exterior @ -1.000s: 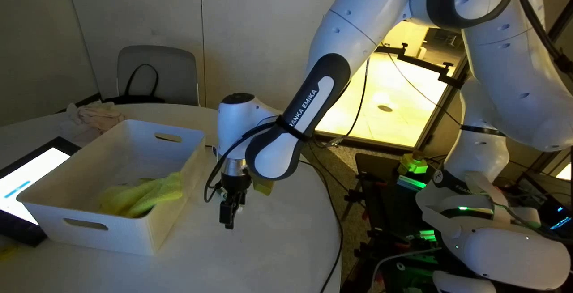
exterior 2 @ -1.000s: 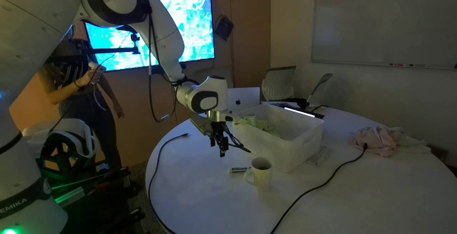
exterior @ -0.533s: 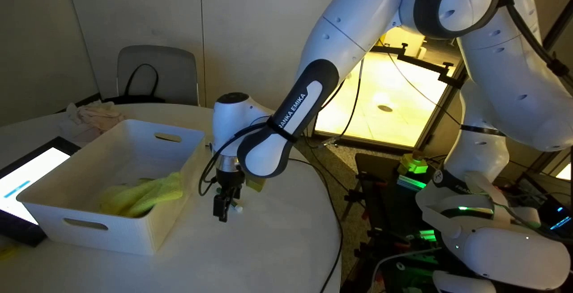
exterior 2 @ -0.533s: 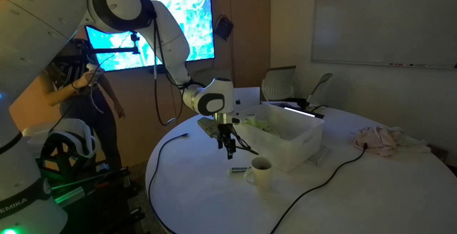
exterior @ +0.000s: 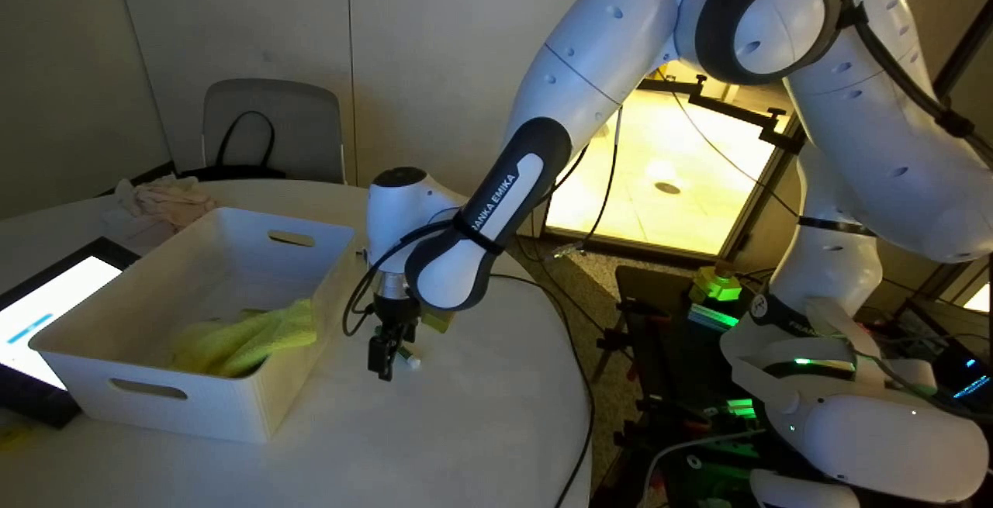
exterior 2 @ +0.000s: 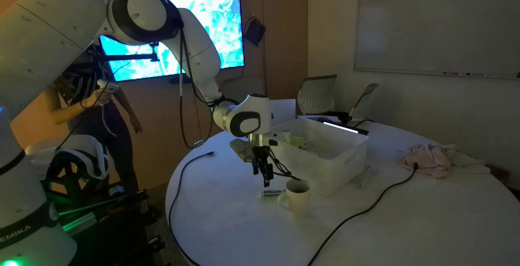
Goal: Pick up the clothes from the table and put them in the box and pick up the black objects from the table and put them in the cup
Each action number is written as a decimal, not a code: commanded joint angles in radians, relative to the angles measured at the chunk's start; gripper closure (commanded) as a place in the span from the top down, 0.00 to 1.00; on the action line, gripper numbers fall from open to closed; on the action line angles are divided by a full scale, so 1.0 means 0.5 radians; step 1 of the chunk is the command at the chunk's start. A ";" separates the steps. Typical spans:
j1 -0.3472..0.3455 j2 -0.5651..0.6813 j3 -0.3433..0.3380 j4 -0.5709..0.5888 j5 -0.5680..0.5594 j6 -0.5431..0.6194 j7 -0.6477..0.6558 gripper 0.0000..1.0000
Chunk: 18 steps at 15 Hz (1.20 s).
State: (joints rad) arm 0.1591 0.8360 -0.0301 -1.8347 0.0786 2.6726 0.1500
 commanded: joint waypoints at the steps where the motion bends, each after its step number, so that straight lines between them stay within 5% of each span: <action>1: -0.033 0.089 -0.003 0.113 -0.033 -0.017 0.024 1.00; 11: -0.139 0.199 0.025 0.212 -0.011 0.021 -0.019 1.00; 18: -0.129 0.236 0.017 0.248 -0.023 0.012 -0.011 0.52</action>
State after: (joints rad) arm 0.1001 0.9367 -0.0275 -1.7414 0.0786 2.6745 0.1483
